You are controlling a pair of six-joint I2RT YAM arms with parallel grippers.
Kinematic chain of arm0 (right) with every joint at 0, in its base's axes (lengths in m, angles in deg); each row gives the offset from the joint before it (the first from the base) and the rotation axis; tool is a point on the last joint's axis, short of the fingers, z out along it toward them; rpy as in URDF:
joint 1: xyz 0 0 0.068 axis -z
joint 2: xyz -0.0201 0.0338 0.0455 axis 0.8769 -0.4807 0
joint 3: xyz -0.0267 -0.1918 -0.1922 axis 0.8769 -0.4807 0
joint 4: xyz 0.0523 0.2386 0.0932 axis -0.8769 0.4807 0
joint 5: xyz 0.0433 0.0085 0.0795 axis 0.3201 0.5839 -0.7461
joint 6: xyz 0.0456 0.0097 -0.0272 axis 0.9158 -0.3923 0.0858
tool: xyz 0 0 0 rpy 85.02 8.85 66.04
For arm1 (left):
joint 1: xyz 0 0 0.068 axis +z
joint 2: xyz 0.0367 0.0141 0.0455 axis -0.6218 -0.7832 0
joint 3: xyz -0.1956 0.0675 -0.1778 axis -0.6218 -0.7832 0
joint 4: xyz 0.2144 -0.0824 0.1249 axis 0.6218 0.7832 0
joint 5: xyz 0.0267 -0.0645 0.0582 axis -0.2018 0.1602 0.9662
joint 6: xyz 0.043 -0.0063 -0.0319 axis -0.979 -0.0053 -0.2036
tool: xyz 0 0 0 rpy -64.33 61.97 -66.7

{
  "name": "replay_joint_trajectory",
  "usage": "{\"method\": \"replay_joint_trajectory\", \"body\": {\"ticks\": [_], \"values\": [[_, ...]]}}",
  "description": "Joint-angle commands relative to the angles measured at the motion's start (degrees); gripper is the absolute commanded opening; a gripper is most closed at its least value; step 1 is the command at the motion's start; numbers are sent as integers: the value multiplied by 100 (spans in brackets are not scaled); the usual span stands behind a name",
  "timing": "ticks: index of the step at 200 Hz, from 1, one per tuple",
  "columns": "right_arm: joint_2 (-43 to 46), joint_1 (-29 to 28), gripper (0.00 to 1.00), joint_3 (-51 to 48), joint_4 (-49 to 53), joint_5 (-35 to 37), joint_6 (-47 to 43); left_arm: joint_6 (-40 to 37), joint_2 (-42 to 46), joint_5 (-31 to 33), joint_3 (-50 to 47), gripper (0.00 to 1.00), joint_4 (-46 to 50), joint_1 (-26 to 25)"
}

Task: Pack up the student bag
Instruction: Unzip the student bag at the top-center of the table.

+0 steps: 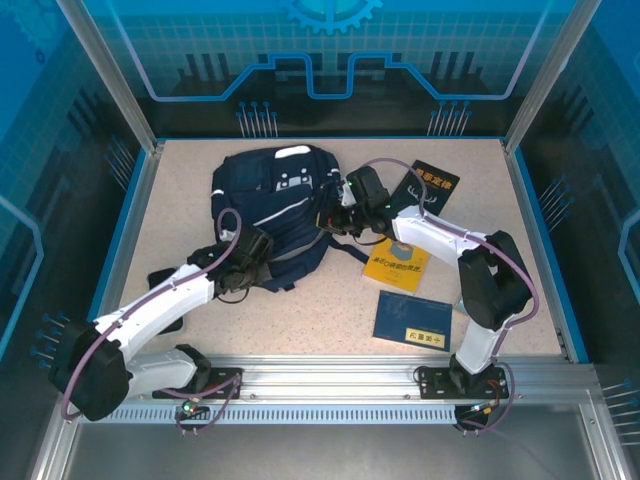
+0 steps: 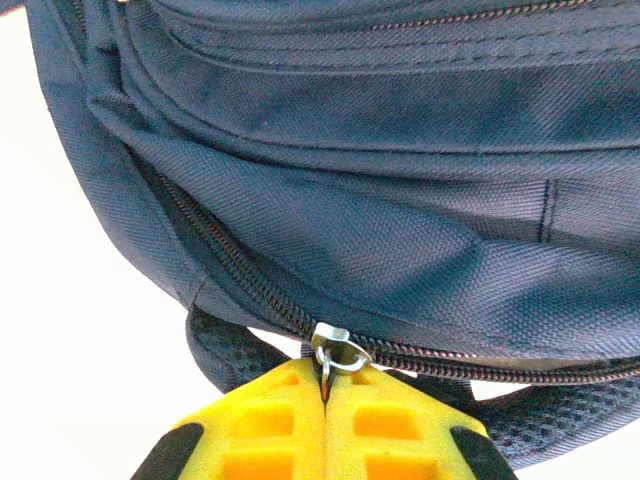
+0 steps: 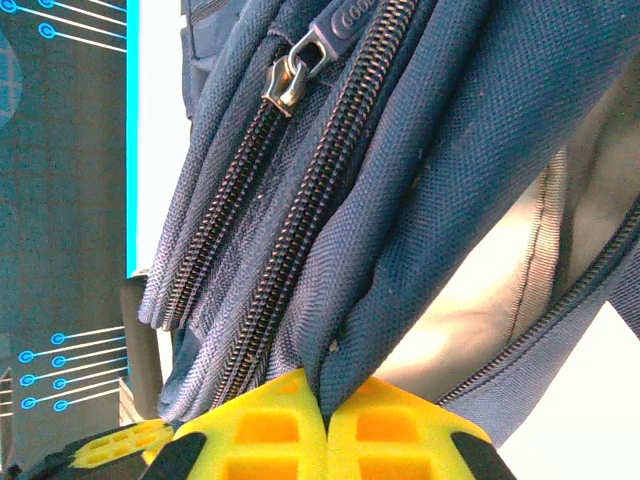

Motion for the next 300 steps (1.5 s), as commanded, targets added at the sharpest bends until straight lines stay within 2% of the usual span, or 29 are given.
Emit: {"method": "replay_joint_trajectory", "body": {"ticks": [1,17,34,42,58,70,98,128,156,186,250,289,300], "values": [[142,186,1,61,74,134,-180,-445,130,-217,-51,0,22,121],[134,182,12,38,25,-25,-115,-673,101,-575,-27,0,-313,120],[259,178,37,-66,108,-11,0,-951,99,-1012,8,0,-647,115],[353,180,46,-117,284,113,65,-1058,127,-1212,23,0,-789,114],[570,169,56,-175,785,469,193,-1296,169,-1611,33,0,-1047,92],[745,139,60,-215,1107,728,285,-1395,198,-1858,32,0,-1220,68],[991,-76,62,-224,1678,1086,740,-1470,176,-2257,32,0,-1558,-54],[948,-386,64,-366,1730,826,1597,-1526,-10,-2437,136,0,-1660,-157],[814,-574,65,-702,1201,398,2304,-1589,-249,-2569,230,0,-1647,-231],[767,-727,64,-927,1057,551,2691,-1594,-457,-2586,334,0,-1594,-238],[790,-918,45,-1424,890,679,3121,-1544,-699,-2587,499,0,-1589,-253],[498,-905,42,-1361,829,668,3049,-1575,-718,-2605,533,0,-1578,-263],[398,-866,32,-1306,842,710,2941,-1615,-718,-2552,553,0,-1516,-263]]}}
